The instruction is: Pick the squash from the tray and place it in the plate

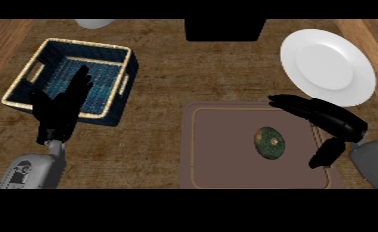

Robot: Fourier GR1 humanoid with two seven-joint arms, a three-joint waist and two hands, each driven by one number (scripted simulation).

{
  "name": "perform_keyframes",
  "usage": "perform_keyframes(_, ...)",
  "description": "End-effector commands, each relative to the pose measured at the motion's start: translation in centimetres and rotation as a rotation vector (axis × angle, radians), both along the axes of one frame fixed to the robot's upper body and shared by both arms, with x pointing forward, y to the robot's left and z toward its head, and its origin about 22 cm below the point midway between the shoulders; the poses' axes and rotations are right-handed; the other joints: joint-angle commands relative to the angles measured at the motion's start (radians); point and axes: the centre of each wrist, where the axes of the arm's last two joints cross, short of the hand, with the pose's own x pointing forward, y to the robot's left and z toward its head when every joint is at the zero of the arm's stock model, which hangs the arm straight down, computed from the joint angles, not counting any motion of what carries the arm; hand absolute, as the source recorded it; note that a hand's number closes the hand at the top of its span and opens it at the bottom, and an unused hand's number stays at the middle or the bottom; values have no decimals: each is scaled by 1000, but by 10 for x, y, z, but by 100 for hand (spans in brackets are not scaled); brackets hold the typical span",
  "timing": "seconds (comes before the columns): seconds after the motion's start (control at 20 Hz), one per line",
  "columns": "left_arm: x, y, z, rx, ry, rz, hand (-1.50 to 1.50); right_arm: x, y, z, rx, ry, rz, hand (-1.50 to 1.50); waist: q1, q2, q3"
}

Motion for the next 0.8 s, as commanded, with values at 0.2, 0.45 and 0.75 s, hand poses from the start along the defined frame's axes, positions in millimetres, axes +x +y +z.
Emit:
perform_keyframes(0.2,0,-2,-8,7,3,-8,0,-9,8,-4,-126,39,28,-150,-2,1,0)
perform_keyframes(0.45,-8,-2,-14,0,0,9,0,-5,43,-11,-157,27,4,-150,1,0,0)
perform_keyframes(0.75,-4,0,-4,2,0,0,0,10,68,-3,-192,27,3,-150,2,0,0)
